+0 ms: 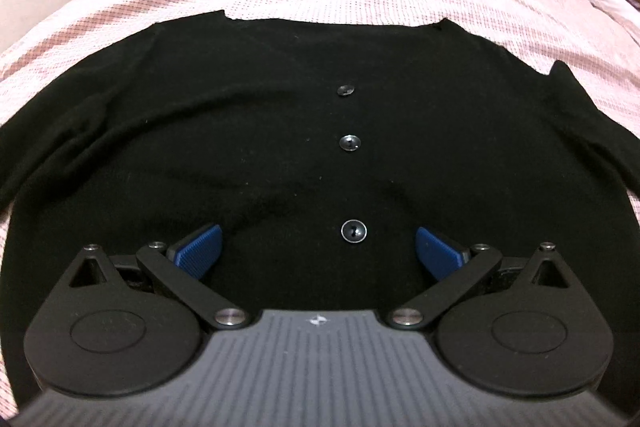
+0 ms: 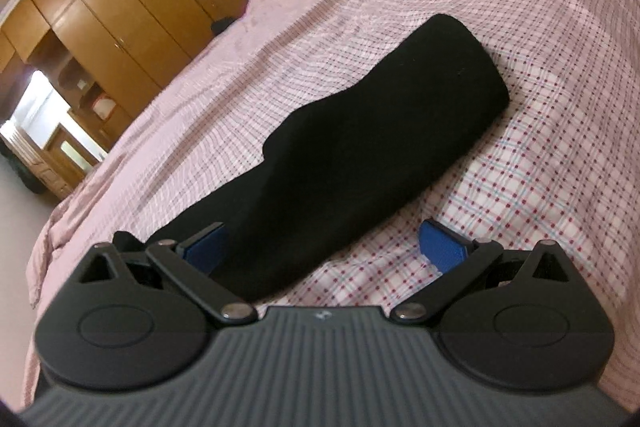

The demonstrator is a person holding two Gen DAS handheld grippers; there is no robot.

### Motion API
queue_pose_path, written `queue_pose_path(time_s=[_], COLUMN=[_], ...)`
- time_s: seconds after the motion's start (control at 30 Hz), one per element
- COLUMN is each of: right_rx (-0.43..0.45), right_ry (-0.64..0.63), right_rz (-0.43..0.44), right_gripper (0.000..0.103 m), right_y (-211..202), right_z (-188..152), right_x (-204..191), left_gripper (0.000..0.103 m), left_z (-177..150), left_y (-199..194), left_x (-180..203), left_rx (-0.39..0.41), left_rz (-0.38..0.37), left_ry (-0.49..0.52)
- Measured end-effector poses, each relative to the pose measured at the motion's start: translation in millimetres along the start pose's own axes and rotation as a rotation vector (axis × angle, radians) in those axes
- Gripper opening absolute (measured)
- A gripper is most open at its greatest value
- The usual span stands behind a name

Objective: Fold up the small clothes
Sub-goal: 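Grasp the black cardigan sleeve cuff with the right gripper, then lift the sleeve with the right gripper and fold it across the cardigan body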

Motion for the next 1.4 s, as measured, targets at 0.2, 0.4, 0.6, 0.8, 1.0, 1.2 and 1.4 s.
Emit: queue_pose_path(time_s=[0.2, 0.4, 0.6, 0.8, 1.0, 1.2, 1.4], right_rx=[0.026, 0.108, 0.117, 0.257, 0.198, 0.2, 0.217], right_ry=[0.049, 0.211, 0.269, 0.178, 0.113, 0.057, -0.017], right_rz=[0.044, 0.081, 0.045, 0.048, 0.036, 0.101, 0.209], right_gripper=[0.103, 0.093, 0.007, 0.007, 0.007, 0.007, 0.007], right_y=[1, 9, 16, -20, -12, -13, -18], right_z=[10, 36, 56, 86, 94, 95, 104], right_x=[5, 24, 41, 39, 33, -3, -63], left_gripper=[0.103, 0.103, 0.103, 0.103, 0.103, 0.103, 0.103], left_z=[1, -2, -3, -2, 0, 5, 10], left_y=[2, 2, -2, -6, -13, -30, -49], left_x=[4, 5, 5, 3, 1, -10, -23], left_rx=[-0.03, -0.016, -0.004, -0.008, -0.017, 0.001, 0.035], left_rz=[0.013, 0.018, 0.011, 0.002, -0.024, -0.05, -0.051], left_ry=[0.032, 0.046, 0.05, 0.049, 0.032, 0.008, 0.017])
Point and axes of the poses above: each gripper's, at about its wrist camera, not at the fingertips, and y roughly the way its jaws point, x to its right, z to its top, the point moved 5 cm from there along y, roughly the way its jaws point, and after that the axes turned 4 degrees about x, right-handed, at the moved point
